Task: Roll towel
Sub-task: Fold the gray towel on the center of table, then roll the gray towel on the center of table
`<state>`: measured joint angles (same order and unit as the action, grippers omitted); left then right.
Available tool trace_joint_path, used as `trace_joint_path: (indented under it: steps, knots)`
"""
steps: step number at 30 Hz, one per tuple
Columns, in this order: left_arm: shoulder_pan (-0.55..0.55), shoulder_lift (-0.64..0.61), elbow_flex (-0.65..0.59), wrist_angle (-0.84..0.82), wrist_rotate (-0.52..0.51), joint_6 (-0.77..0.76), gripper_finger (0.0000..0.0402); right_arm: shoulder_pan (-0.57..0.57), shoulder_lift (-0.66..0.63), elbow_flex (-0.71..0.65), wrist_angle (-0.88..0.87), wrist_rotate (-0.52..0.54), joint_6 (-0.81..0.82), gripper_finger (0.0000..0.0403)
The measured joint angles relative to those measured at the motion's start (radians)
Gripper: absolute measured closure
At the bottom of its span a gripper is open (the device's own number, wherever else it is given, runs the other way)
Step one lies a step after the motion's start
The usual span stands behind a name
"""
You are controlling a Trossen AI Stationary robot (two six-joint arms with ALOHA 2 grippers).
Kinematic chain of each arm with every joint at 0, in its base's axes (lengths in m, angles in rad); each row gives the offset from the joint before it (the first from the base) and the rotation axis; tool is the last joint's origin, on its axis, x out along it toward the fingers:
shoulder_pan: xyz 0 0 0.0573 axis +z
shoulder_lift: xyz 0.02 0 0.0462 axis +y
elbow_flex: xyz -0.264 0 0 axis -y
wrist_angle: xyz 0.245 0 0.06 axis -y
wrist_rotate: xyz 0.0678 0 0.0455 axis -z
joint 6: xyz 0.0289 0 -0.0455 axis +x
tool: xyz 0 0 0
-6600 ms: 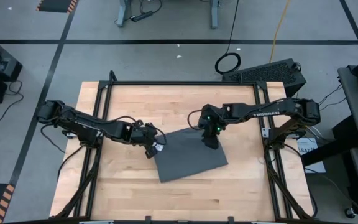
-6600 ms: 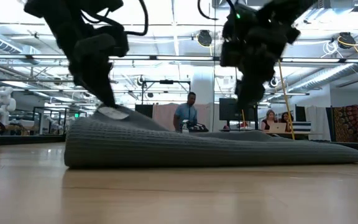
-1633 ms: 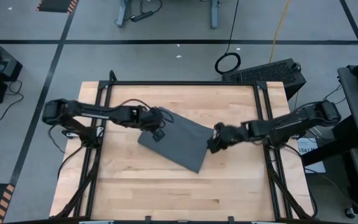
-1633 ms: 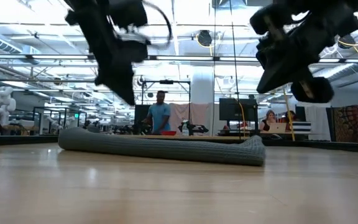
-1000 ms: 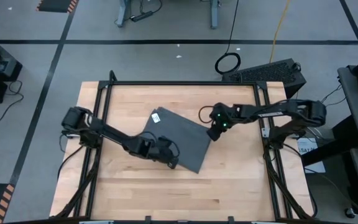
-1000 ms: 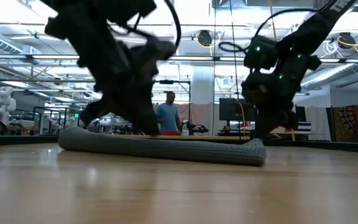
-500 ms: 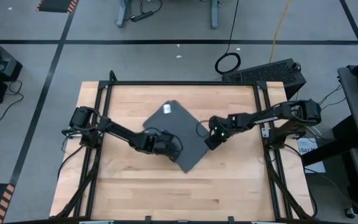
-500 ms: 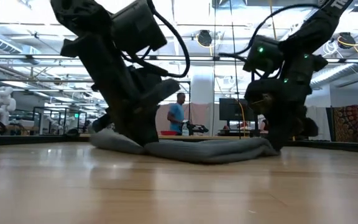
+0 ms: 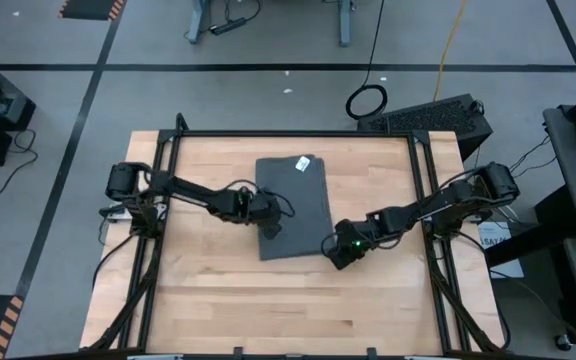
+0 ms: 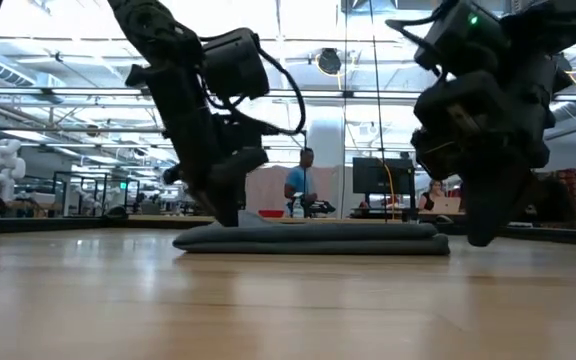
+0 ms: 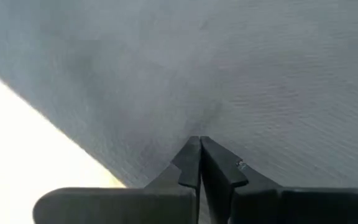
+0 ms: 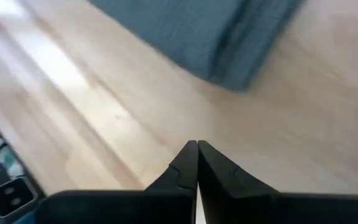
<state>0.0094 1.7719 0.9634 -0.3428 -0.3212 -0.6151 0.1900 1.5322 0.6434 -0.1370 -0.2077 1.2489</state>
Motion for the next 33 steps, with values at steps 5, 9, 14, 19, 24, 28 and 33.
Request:
trace_joint_path:
  steps: [5,9,14,19,24,28,33]
  knots:
    - [0.028,-0.063,0.001,-0.008,0.189,0.202,0.0388,0.001,-0.046,0.0,0.019,0.0,-0.033,0.0403]
    - [0.019,-0.149,0.003,-0.049,0.318,0.151,0.0388,-0.027,-0.135,0.001,-0.033,0.002,-0.111,0.0403]
    - [-0.088,-0.228,0.003,-0.041,0.374,0.14,0.0388,-0.037,-0.246,0.002,-0.11,0.005,-0.452,0.0403]
    - [-0.237,-0.23,0.002,-0.025,0.353,0.25,0.0363,-0.013,-0.27,0.002,-0.157,0.071,-0.853,0.0401]
    - [-0.372,-0.23,0.002,0.013,0.203,0.296,0.03,0.002,-0.229,0.001,-0.099,0.096,-1.303,0.0357]
    - [-0.448,-0.228,0.001,0.021,0.122,0.345,0.0239,0.001,-0.19,0.002,-0.052,0.112,-1.509,0.0292]
    - [-0.482,-0.224,-0.015,0.002,0.029,0.406,0.0175,-0.009,-0.135,0.002,-0.057,0.157,-1.689,0.0209]
